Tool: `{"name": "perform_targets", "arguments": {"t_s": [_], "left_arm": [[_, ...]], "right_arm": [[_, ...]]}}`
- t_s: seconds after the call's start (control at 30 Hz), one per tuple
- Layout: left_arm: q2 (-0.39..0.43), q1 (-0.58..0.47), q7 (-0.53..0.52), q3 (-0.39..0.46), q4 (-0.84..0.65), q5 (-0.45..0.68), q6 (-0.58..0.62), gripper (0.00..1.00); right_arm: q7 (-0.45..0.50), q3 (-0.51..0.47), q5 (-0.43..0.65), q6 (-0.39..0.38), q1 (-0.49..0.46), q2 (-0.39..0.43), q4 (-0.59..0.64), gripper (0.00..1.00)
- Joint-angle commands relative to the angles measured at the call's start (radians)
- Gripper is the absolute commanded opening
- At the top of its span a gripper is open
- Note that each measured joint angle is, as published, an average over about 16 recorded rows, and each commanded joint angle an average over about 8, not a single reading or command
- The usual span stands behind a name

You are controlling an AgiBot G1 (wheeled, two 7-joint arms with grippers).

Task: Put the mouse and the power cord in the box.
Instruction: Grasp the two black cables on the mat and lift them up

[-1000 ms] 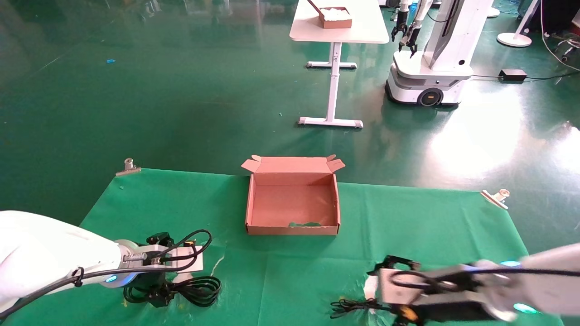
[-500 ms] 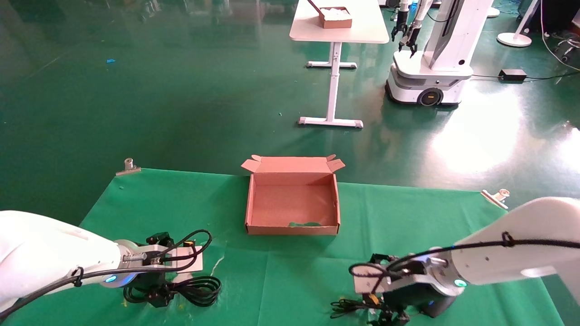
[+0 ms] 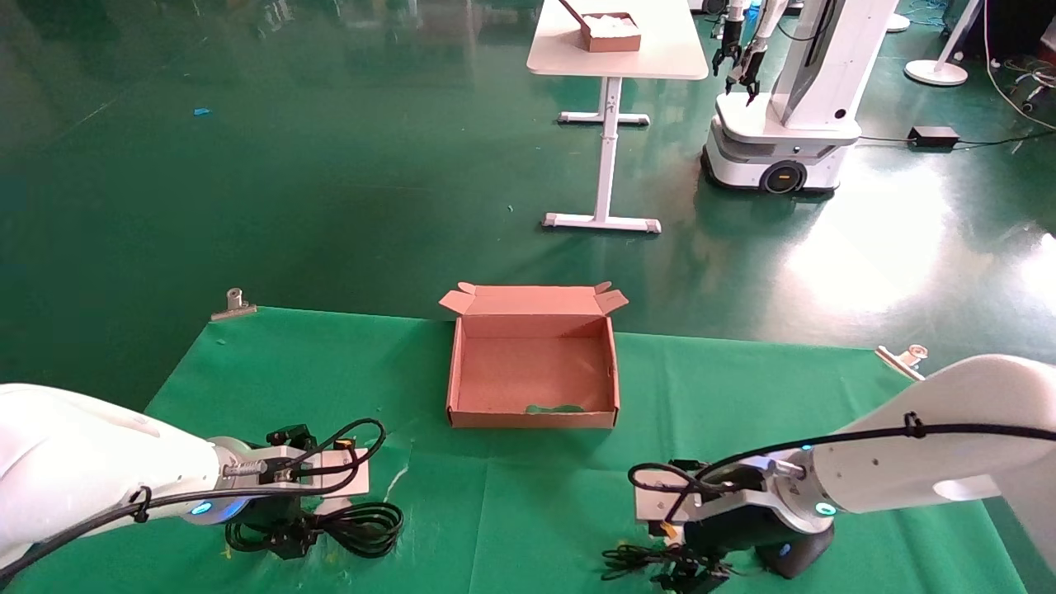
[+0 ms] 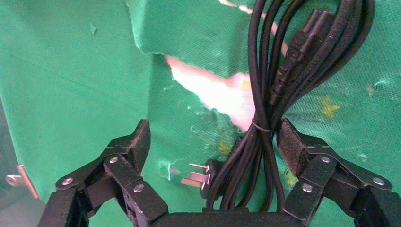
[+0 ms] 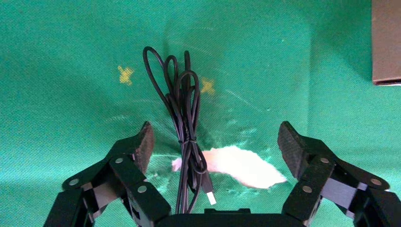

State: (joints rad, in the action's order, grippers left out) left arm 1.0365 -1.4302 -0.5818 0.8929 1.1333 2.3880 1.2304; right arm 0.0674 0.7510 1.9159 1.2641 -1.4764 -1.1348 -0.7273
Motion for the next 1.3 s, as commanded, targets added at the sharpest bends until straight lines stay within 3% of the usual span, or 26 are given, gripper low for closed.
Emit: {"name": "perform_targets", "arguments": {"t_s": [0.03,1.3], "left_arm": [[0.000,0.000,0.000,0.000,0.000,0.000,0.000,0.00],[0.000,0.000,0.000,0.000,0.000,0.000,0.000,0.00]], "right_arm": [[0.001,0.000,0.000,0.001,0.001,0.002,-0.005,0.00],[0.005,0.005,0.005,0.003,0.005,0.013,-0.027,0.00]]}}
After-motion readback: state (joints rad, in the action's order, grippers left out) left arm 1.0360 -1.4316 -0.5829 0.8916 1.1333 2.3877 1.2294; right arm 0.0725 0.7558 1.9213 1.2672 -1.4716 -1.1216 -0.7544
